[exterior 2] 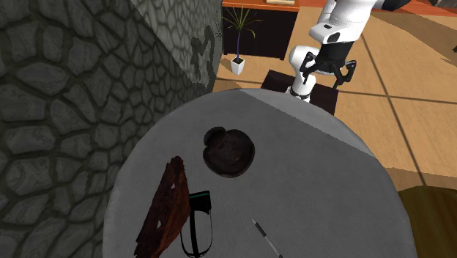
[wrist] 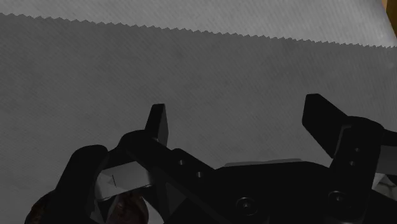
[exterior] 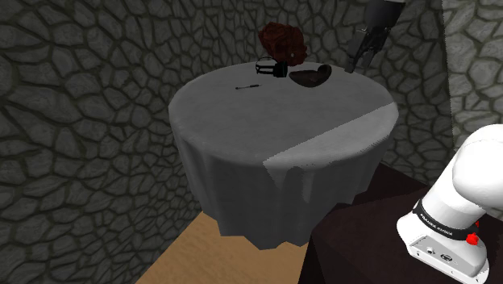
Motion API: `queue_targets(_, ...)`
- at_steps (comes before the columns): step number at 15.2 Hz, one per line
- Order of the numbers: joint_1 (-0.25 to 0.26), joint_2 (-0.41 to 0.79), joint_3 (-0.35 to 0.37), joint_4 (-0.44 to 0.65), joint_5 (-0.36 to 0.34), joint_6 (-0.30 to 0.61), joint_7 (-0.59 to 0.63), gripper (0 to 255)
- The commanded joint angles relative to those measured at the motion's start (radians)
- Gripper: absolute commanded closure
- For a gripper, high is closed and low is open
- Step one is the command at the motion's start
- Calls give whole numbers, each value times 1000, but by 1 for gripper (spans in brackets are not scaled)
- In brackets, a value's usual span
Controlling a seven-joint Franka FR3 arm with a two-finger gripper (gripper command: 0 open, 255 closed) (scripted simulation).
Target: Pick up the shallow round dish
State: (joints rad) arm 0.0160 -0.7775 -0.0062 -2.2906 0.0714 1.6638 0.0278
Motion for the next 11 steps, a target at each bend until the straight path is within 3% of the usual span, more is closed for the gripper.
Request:
queue_targets(1,0,0,0,0,0,0,0,0)
queue_targets(11,-64,311,-123,158,6,140,-26,0)
